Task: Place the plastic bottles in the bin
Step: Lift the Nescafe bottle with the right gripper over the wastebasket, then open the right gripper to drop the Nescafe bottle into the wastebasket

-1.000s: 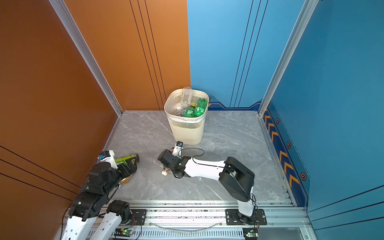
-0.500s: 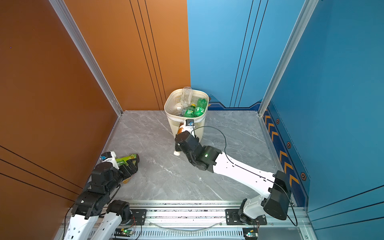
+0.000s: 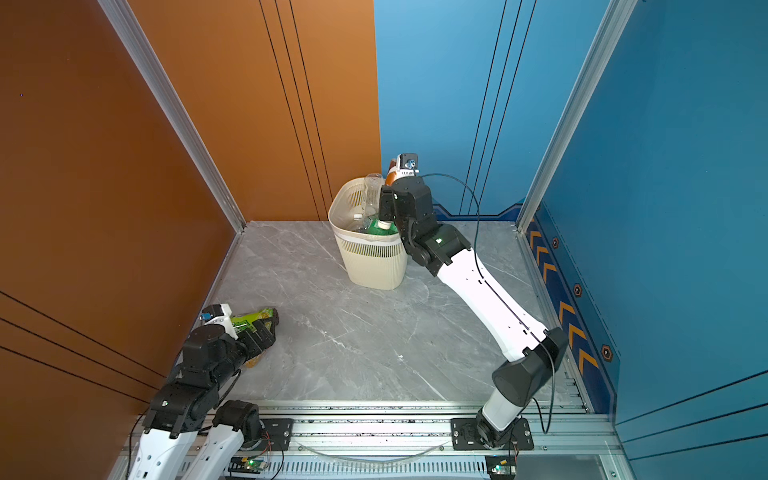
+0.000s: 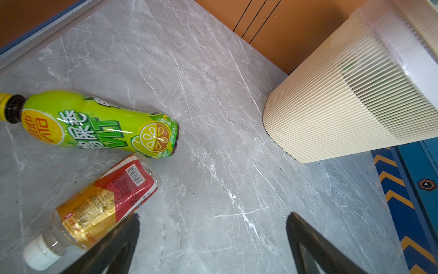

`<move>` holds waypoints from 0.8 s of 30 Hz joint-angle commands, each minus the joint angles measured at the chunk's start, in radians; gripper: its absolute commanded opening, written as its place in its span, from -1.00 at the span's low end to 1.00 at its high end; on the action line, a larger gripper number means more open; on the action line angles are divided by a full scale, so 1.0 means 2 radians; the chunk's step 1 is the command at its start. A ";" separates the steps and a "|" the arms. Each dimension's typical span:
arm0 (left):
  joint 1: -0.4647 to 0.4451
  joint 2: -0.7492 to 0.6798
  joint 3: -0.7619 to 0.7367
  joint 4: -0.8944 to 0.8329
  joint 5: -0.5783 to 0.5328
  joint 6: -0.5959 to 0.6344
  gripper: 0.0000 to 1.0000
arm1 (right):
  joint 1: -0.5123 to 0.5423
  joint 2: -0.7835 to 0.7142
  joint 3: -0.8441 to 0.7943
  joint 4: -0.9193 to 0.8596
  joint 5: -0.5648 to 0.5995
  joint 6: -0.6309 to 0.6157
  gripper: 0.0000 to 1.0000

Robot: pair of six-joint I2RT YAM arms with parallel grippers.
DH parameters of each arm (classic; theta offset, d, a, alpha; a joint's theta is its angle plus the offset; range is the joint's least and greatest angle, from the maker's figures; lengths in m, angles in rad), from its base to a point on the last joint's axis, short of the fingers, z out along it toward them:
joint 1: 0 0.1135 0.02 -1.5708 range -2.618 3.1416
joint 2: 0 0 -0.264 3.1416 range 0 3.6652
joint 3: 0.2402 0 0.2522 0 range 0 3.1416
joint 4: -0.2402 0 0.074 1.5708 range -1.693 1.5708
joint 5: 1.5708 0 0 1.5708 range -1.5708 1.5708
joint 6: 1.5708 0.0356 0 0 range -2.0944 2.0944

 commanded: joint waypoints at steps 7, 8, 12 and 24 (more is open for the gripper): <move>0.009 0.010 0.012 -0.016 0.006 -0.002 0.95 | -0.028 0.089 0.091 -0.043 -0.056 -0.050 0.00; 0.009 0.011 0.012 -0.017 0.007 -0.003 0.95 | -0.031 0.098 0.098 -0.047 -0.060 -0.050 -0.01; 0.010 0.012 0.012 -0.017 0.006 -0.007 0.95 | -0.038 0.130 0.128 -0.064 -0.071 -0.050 0.15; 0.012 0.024 0.009 -0.014 0.018 -0.007 0.95 | -0.044 -0.002 0.069 -0.067 -0.066 -0.027 0.99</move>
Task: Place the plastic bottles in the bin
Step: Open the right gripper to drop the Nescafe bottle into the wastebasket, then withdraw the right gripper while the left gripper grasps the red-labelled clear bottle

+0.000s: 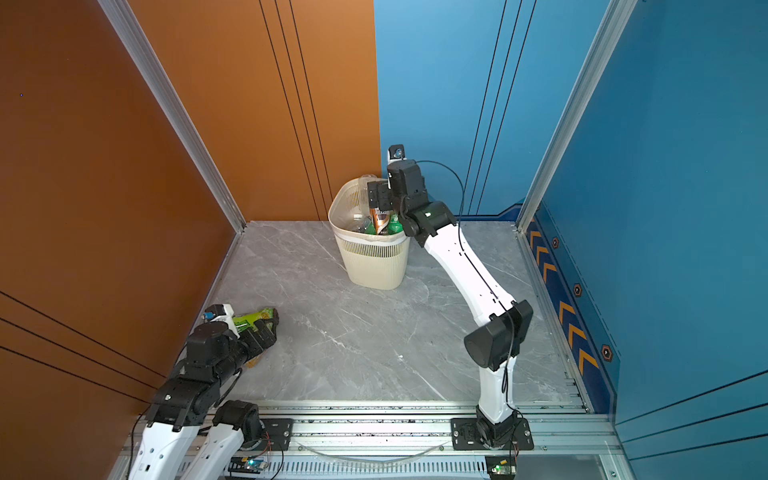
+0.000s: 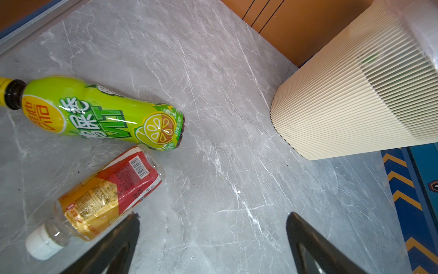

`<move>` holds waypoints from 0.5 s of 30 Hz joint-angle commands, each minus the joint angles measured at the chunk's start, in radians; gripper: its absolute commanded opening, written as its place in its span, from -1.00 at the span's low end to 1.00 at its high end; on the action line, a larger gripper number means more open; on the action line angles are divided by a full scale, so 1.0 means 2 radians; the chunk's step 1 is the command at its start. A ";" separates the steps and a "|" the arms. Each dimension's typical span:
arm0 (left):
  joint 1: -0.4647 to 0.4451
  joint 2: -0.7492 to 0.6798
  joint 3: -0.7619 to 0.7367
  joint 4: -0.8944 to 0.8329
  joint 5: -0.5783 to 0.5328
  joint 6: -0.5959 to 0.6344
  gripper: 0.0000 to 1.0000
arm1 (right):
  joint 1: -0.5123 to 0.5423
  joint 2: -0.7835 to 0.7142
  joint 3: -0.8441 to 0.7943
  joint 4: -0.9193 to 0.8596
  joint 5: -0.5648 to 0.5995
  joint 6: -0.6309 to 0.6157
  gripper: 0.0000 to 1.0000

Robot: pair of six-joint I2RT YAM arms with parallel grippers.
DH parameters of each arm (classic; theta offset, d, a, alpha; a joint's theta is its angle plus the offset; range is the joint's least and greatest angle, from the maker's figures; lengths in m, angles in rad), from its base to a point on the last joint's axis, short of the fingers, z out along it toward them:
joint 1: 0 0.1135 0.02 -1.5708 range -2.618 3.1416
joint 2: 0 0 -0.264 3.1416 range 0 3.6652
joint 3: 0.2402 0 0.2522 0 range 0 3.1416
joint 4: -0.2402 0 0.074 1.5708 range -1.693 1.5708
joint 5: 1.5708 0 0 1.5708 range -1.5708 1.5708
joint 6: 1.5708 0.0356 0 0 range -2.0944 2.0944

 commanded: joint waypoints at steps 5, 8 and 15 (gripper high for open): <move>0.007 0.005 0.007 -0.006 0.015 0.004 0.95 | -0.002 -0.317 -0.392 0.125 0.007 0.092 0.99; 0.007 0.006 0.007 -0.005 0.017 0.004 0.95 | -0.010 -0.415 -0.542 0.128 0.026 0.153 0.99; 0.009 0.031 0.015 -0.005 0.018 0.020 0.95 | -0.051 -0.473 -0.624 0.091 -0.014 0.214 0.99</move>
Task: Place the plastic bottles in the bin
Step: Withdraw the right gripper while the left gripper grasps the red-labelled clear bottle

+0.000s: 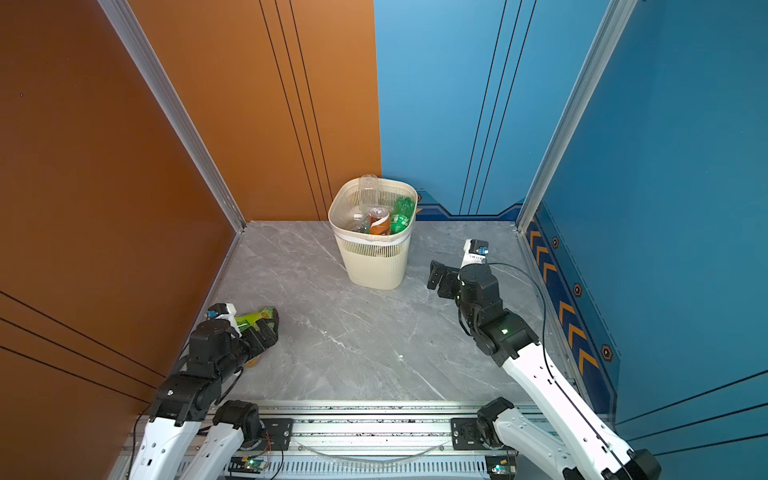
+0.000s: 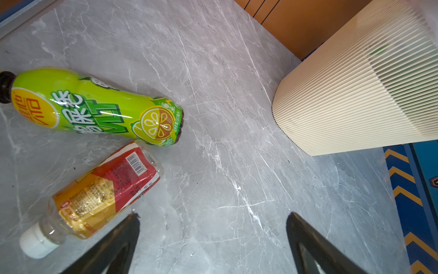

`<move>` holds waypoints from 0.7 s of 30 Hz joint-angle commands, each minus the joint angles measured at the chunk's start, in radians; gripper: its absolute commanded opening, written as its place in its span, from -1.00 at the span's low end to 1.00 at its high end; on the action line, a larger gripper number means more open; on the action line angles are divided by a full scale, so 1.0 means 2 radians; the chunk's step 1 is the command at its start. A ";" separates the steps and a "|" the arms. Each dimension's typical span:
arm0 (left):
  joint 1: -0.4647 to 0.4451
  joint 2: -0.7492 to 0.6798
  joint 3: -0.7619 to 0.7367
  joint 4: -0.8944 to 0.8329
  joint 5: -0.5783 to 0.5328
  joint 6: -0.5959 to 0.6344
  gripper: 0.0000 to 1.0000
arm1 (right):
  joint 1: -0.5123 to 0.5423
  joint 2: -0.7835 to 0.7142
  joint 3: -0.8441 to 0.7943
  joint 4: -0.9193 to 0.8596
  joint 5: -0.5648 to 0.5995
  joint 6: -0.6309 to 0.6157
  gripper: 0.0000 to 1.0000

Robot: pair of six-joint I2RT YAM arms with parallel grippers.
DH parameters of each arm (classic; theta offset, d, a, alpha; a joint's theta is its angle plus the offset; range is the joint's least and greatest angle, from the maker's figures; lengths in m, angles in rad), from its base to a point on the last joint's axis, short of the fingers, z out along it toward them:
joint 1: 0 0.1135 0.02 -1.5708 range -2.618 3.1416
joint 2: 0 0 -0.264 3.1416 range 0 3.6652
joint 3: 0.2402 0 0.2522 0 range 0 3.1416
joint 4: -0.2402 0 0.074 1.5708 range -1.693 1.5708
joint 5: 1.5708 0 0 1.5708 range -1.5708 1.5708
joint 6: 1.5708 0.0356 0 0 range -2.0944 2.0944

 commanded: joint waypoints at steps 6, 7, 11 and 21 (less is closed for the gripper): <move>0.005 0.090 0.040 -0.011 0.006 0.061 0.95 | -0.023 -0.004 -0.009 0.023 -0.041 0.055 0.99; 0.006 0.112 0.046 -0.014 0.002 0.074 0.96 | -0.028 -0.004 -0.011 0.029 -0.049 0.058 0.99; 0.005 0.190 0.078 -0.041 -0.034 0.112 0.98 | -0.049 -0.005 -0.026 0.048 -0.083 0.071 1.00; -0.002 0.272 0.098 -0.054 -0.061 0.162 0.91 | -0.113 -0.050 -0.072 0.077 -0.143 0.119 0.99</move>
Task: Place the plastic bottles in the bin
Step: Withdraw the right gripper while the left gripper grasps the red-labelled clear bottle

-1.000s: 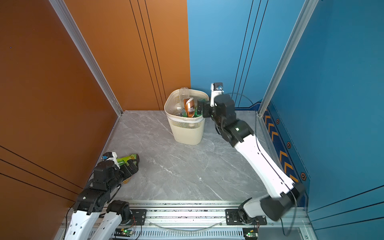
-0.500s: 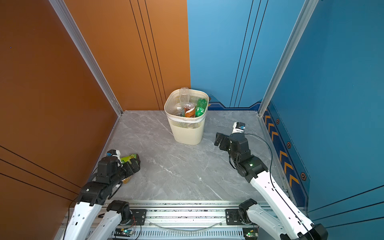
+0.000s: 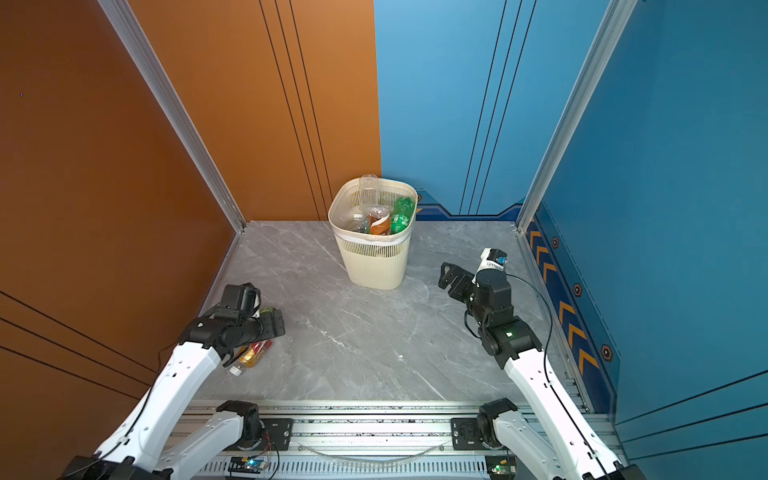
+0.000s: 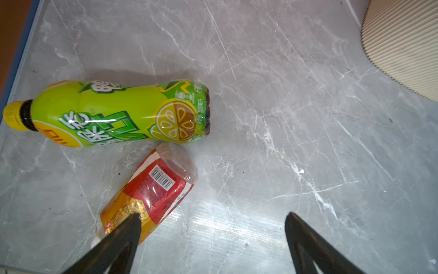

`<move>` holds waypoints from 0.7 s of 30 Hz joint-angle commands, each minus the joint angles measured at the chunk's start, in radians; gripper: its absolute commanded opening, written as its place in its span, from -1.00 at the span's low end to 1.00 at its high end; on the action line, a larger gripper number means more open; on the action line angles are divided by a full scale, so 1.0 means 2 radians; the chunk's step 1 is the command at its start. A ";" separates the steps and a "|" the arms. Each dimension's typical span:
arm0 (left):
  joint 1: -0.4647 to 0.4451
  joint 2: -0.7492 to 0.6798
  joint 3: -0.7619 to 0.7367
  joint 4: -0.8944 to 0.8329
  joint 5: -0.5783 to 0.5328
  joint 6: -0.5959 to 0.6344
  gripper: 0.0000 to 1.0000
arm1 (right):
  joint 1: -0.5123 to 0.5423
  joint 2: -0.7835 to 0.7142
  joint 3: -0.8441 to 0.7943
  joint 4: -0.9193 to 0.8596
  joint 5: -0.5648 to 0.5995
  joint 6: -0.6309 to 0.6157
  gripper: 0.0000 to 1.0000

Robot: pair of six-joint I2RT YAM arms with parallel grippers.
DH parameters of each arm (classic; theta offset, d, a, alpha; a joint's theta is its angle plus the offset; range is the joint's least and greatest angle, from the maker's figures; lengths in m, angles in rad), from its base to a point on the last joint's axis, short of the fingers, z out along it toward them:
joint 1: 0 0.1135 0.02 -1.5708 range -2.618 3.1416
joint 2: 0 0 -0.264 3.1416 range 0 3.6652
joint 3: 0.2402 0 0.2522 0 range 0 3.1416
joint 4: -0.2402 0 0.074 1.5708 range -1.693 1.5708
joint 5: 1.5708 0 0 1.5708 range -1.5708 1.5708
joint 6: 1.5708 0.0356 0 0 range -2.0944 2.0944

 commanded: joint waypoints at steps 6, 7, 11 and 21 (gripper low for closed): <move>0.001 0.062 -0.003 -0.012 -0.059 -0.001 0.99 | -0.037 -0.052 -0.019 0.022 -0.061 0.045 0.99; 0.000 0.071 -0.003 -0.013 -0.067 -0.006 0.99 | -0.030 -0.057 -0.019 0.021 -0.055 0.042 0.99; -0.004 0.082 -0.006 -0.023 -0.101 -0.030 0.96 | -0.004 -0.070 -0.018 0.015 -0.038 0.038 0.99; -0.001 0.111 -0.034 0.007 -0.138 -0.067 0.96 | 0.002 -0.085 -0.029 0.020 -0.037 0.060 0.99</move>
